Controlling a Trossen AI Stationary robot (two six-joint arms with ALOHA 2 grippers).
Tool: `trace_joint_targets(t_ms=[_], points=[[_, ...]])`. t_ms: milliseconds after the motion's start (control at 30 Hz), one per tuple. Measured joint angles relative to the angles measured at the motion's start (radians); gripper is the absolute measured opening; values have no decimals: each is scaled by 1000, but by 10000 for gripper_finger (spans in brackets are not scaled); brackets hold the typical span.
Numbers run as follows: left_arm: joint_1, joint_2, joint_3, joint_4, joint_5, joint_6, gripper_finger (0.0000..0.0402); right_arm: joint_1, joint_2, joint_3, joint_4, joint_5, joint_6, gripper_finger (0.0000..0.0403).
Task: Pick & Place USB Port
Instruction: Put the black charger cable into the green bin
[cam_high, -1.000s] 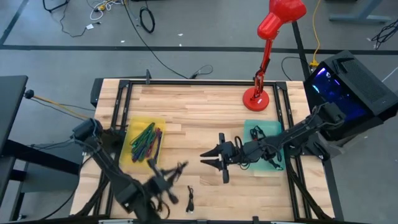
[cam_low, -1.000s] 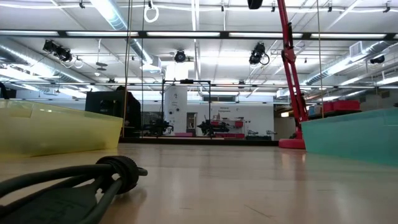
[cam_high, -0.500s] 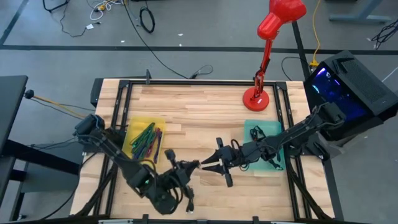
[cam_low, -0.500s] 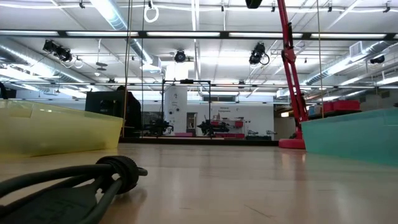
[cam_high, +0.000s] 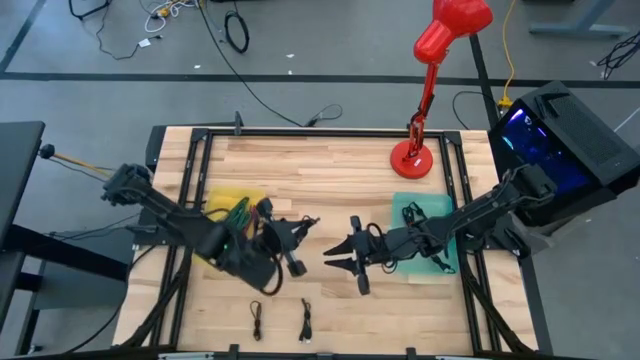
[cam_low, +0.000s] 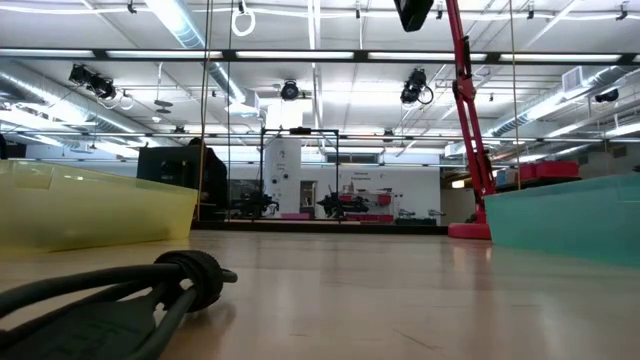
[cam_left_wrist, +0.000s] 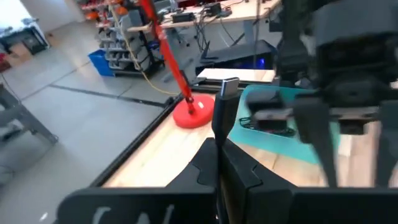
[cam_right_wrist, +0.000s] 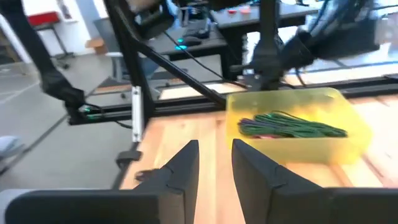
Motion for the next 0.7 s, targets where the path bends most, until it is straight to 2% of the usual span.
trace_joint_targets(t_ms=[100, 200, 267, 367, 400, 533, 700], points=[[10, -62, -162, 179, 30, 35, 4, -3, 0, 0, -23, 4, 0, 99], [15, -141, -325, 507, 128, 170, 4, -10, 0, 0, -24, 4, 0, 99], [14, -201, -437, 755, 223, 249, 4, -16, 0, 0, -32, 15, 5, 99], [11, -260, -569, 1061, 425, 323, 4, -24, 0, 1, -58, 54, 7, 99], [2, -272, -600, 1116, 443, 348, 4, -27, 0, 1, -59, 63, 7, 99], [-35, -277, -678, 1198, 386, 373, 4, -37, 0, 1, 6, 42, 3, 99], [-25, -241, -686, 1273, 418, 388, 4, -46, 7, 1, 116, 7, 7, 99]])
